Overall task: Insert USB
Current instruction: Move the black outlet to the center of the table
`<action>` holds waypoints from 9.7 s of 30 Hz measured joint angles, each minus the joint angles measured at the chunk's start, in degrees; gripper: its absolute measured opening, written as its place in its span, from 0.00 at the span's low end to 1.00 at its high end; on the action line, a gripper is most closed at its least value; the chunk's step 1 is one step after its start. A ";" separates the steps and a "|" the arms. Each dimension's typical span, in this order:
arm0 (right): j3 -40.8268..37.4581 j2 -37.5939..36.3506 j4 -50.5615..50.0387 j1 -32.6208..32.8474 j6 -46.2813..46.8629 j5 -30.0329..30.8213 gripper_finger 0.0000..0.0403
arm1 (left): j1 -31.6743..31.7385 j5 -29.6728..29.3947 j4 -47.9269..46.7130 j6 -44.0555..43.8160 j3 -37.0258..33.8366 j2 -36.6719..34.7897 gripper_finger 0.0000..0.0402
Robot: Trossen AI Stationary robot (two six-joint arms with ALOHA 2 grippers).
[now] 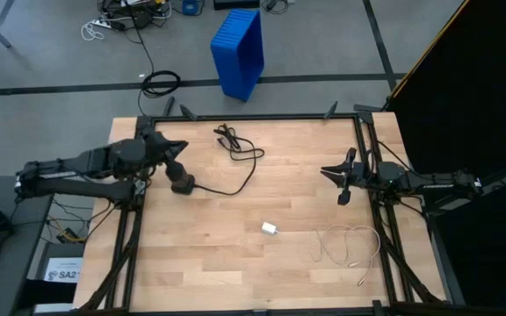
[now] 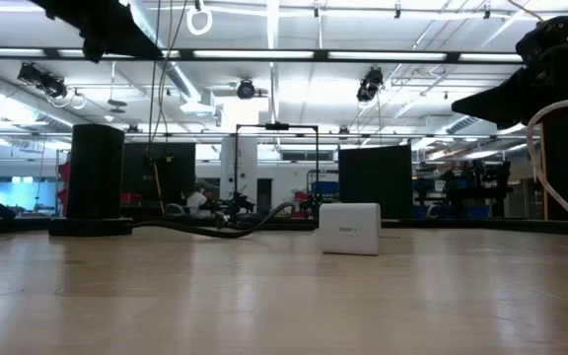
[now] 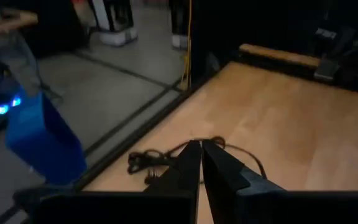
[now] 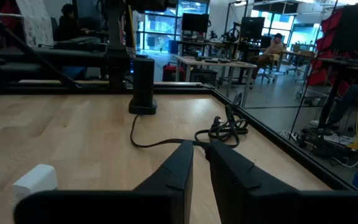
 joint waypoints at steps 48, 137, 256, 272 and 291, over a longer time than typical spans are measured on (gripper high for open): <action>0.01 0.00 0.90 0.01 0.00 0.00 0.07 | -24.13 -20.41 -39.70 -45.66 1.09 11.82 0.77; 0.79 34.81 38.28 3.52 14.07 6.87 0.08 | -3.37 -7.47 58.93 -4.81 -16.57 31.69 0.63; 16.06 92.40 69.96 -5.96 4.00 -16.02 0.63 | -5.45 8.41 66.62 3.86 -22.37 29.19 0.73; 23.24 114.20 84.54 -8.01 7.64 -23.22 0.63 | -5.44 9.25 69.02 5.20 -22.37 31.46 0.73; 24.03 116.98 84.58 -12.78 7.36 -29.77 0.59 | -5.44 9.23 66.55 3.73 -22.37 31.44 0.73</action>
